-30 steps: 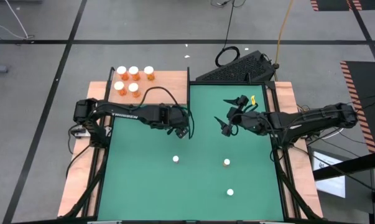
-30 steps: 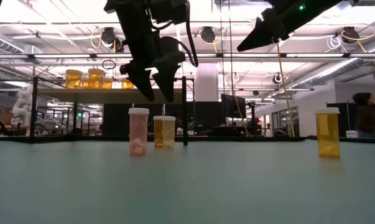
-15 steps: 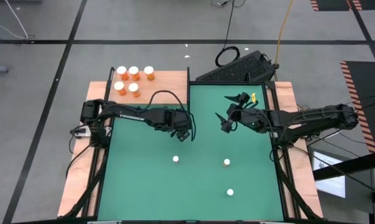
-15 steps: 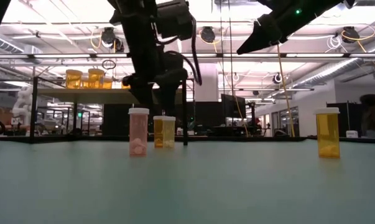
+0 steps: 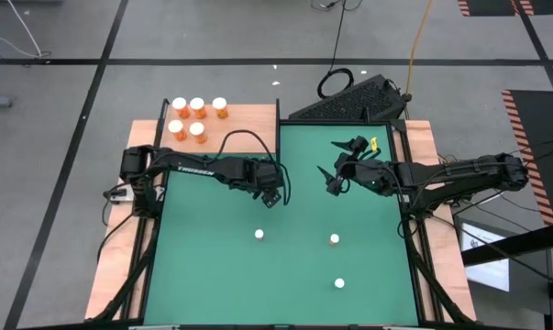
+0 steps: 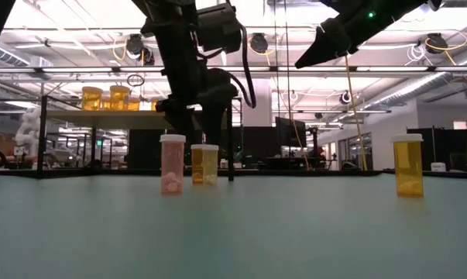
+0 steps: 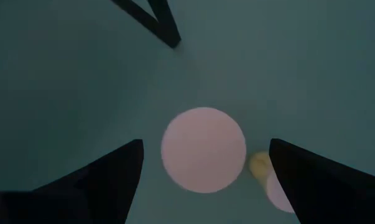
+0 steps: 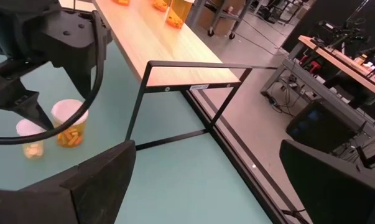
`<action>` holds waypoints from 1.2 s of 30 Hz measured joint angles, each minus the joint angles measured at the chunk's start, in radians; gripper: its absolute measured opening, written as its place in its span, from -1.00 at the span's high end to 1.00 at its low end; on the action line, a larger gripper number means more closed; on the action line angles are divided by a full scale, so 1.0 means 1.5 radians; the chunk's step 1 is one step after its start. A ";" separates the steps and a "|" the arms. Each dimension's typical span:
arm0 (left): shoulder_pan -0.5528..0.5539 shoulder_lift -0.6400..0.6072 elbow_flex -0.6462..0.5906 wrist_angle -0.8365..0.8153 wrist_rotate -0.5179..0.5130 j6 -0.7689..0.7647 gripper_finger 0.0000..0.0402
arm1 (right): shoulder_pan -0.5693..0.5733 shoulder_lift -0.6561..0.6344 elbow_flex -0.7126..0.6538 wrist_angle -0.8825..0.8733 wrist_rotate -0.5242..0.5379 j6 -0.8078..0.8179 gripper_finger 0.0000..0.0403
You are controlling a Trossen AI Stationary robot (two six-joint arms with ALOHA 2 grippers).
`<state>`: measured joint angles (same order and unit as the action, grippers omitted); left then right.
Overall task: Pick and place medicine bottles onto shelf by color
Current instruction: Put the big orange pill bottle on the shelf aligned with the other big orange pill bottle
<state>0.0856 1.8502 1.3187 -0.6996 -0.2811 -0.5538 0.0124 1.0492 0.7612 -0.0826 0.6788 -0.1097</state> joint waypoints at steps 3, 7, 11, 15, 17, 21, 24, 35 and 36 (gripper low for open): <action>0.003 0.008 0.000 0.002 0.001 -0.001 -0.75 | 0.000 0.000 0.000 0.000 0.000 0.000 -0.95; 0.007 0.020 0.000 0.010 -0.001 0.003 -0.75 | 0.000 0.000 0.000 -0.001 0.000 0.000 -0.95; 0.009 0.021 -0.001 0.003 -0.001 0.007 -0.75 | 0.000 0.000 0.000 -0.002 0.000 0.000 -0.95; 0.009 0.021 -0.001 0.002 -0.002 0.012 -0.65 | 0.000 0.000 0.000 -0.001 0.000 0.000 -0.95; 0.009 0.021 -0.002 -0.002 -0.002 0.013 -0.55 | 0.000 0.000 0.000 -0.001 0.000 0.000 -0.95; 0.009 0.023 -0.003 -0.002 -0.002 0.014 -0.33 | 0.000 0.000 0.000 -0.001 0.000 0.000 -0.95; 0.009 0.022 -0.003 -0.001 -0.002 0.019 -0.18 | 0.000 0.000 0.000 -0.001 0.000 0.000 -0.95; 0.009 0.022 -0.003 0.001 -0.005 0.034 -0.13 | 0.000 0.000 0.000 -0.001 0.000 0.000 -0.95; 0.009 0.022 -0.003 0.001 -0.005 0.035 -0.13 | 0.000 0.000 0.000 -0.001 0.000 0.000 -0.95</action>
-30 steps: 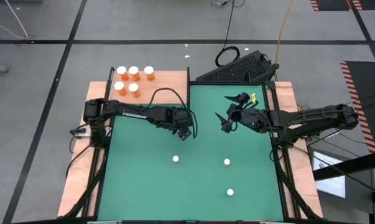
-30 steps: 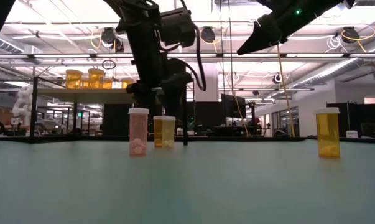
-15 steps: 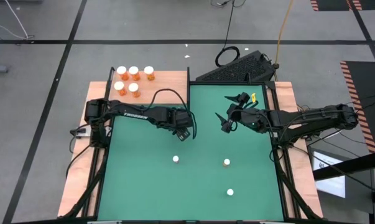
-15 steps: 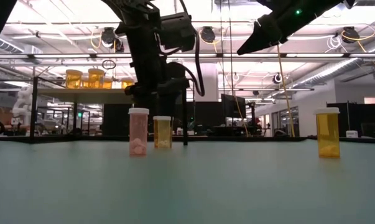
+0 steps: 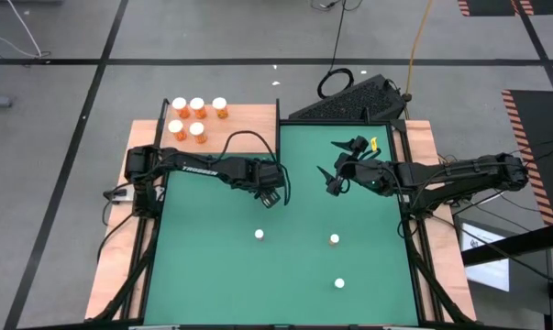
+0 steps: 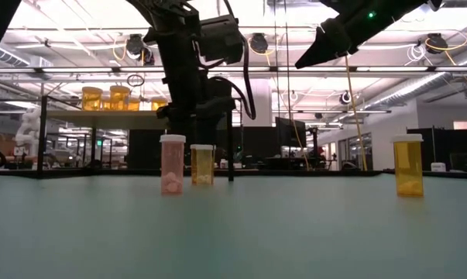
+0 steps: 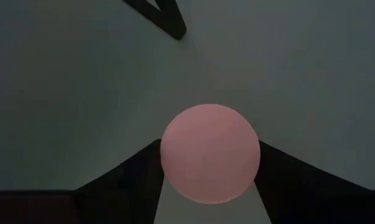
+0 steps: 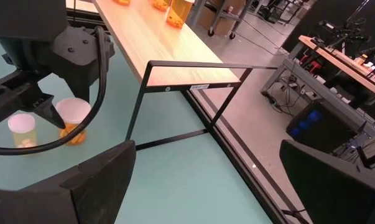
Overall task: Pick and place medicine bottles onto shelf by color
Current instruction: Put the big orange pill bottle on the shelf aligned with the other big orange pill bottle
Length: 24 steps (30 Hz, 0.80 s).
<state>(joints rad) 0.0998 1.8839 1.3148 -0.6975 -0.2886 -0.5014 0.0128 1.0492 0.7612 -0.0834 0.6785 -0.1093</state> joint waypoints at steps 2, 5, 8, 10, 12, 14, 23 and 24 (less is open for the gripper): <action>0.001 -0.002 0.000 0.000 0.000 0.002 -0.12 | 0.000 0.000 0.000 0.000 0.000 0.000 -0.95; 0.002 -0.011 0.000 0.000 0.000 0.011 -0.08 | 0.000 0.000 0.000 0.000 0.000 0.000 -0.95; 0.002 -0.024 0.000 -0.001 0.000 0.018 -0.06 | 0.000 0.000 0.000 0.000 0.000 0.000 -0.95; 0.002 -0.037 0.000 -0.002 0.000 0.020 -0.07 | 0.000 0.000 0.000 0.000 0.000 0.000 -0.95; 0.002 -0.051 0.000 -0.005 0.000 0.025 -0.10 | 0.000 0.000 0.000 0.000 0.000 0.000 -0.95; 0.002 -0.066 0.000 -0.007 0.000 0.032 -0.12 | 0.000 0.000 0.000 0.000 0.000 0.000 -0.95; -0.014 -0.160 0.001 -0.018 0.001 0.044 -0.08 | 0.000 0.000 0.000 0.000 0.000 0.000 -0.95; -0.017 -0.169 0.001 -0.020 0.001 0.048 -0.09 | 0.000 0.000 0.000 0.000 0.000 0.000 -0.95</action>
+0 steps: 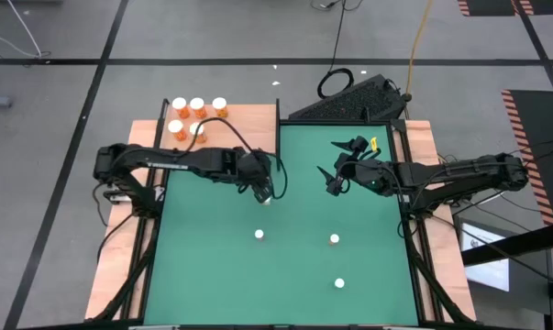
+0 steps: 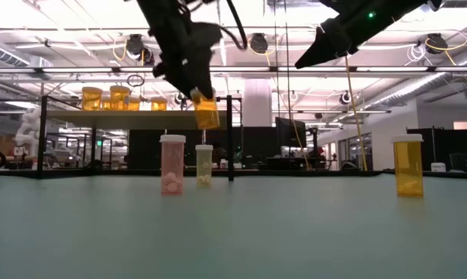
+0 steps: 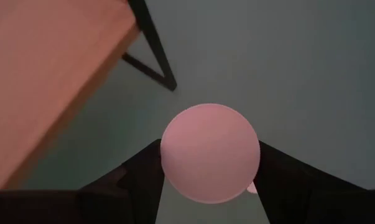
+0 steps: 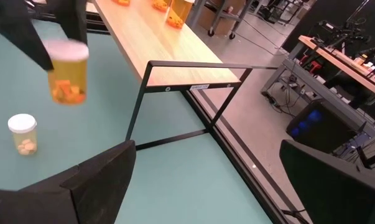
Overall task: Pick and place medicine bottles onto shelf by color
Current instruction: Put the big orange pill bottle on the shelf aligned with the other big orange pill bottle
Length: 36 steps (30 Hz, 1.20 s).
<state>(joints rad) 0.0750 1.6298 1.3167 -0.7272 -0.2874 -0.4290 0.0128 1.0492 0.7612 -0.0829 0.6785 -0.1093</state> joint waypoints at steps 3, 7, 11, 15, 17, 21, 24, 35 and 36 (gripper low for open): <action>-0.005 -0.028 0.000 -0.025 0.001 0.004 -0.11 | 0.000 0.000 0.000 0.000 0.000 0.000 -0.95; -0.008 -0.065 0.000 -0.050 0.001 0.004 -0.11 | 0.000 0.000 0.000 0.000 0.000 0.000 -0.95; -0.008 -0.095 0.000 -0.070 0.000 0.004 -0.09 | 0.000 0.000 0.000 0.000 0.000 0.000 -0.95; 0.000 -0.118 0.000 -0.080 -0.003 0.019 -0.11 | 0.000 0.000 0.000 0.000 0.000 0.000 -0.95; 0.007 -0.129 0.000 -0.084 -0.005 0.025 -0.11 | 0.000 0.000 0.000 0.000 0.000 0.000 -0.95; 0.029 -0.140 0.000 -0.093 -0.007 0.036 -0.12 | 0.000 0.000 0.000 0.000 0.000 0.000 -0.95; 0.050 -0.147 0.000 -0.106 -0.007 0.048 -0.12 | 0.000 0.000 0.000 0.000 0.000 0.000 -0.95; 0.144 -0.147 0.000 -0.142 -0.008 0.091 -0.12 | 0.000 0.000 0.000 -0.002 0.000 0.000 -0.95; 0.152 -0.147 0.000 -0.144 -0.008 0.093 -0.12 | 0.000 0.000 0.000 -0.002 0.000 0.000 -0.95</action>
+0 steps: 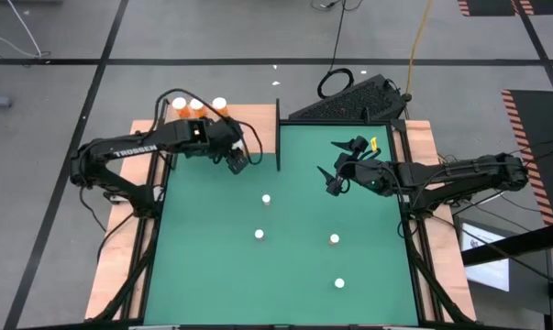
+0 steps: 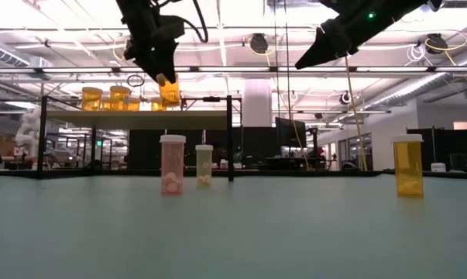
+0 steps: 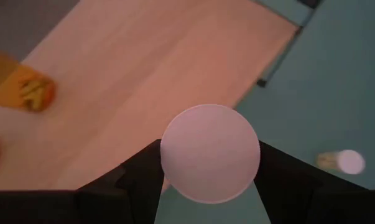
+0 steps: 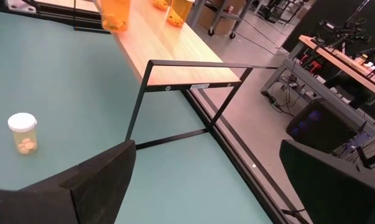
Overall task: Pick and place medicine bottles onto shelf by color
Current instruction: Put the big orange pill bottle on the shelf aligned with the other big orange pill bottle
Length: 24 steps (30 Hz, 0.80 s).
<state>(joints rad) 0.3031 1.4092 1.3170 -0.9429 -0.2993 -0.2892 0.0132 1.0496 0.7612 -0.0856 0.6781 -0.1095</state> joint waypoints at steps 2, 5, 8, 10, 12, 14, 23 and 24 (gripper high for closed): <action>0.016 0.000 0.000 -0.004 0.000 0.006 -0.12 | 0.000 0.000 0.000 0.000 0.000 -0.001 -0.95; 0.039 0.000 0.000 -0.008 0.000 0.019 -0.12 | 0.000 0.000 0.000 0.000 0.000 -0.002 -0.95; 0.060 0.000 0.000 -0.014 0.000 0.030 -0.12 | 0.000 0.000 0.000 0.000 0.000 -0.003 -0.95; 0.075 0.000 0.000 -0.020 0.000 0.033 -0.12 | 0.000 0.000 0.000 0.000 0.000 -0.003 -0.95; 0.090 0.000 0.000 -0.025 0.000 0.035 -0.12 | 0.000 0.000 0.000 0.000 0.000 -0.003 -0.95; 0.106 0.000 0.000 -0.032 0.000 0.043 -0.12 | 0.000 0.000 0.000 0.000 0.000 -0.003 -0.95; 0.171 0.000 0.000 -0.035 0.000 0.070 -0.12 | 0.000 0.000 0.000 0.000 0.000 -0.003 -0.95; 0.176 0.000 0.000 -0.035 0.000 0.074 -0.12 | 0.000 0.000 0.000 0.000 0.000 -0.003 -0.95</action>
<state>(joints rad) 0.5671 1.4090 1.3170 -0.9947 -0.2989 -0.1786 0.0132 1.0496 0.7612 -0.0853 0.6781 -0.1135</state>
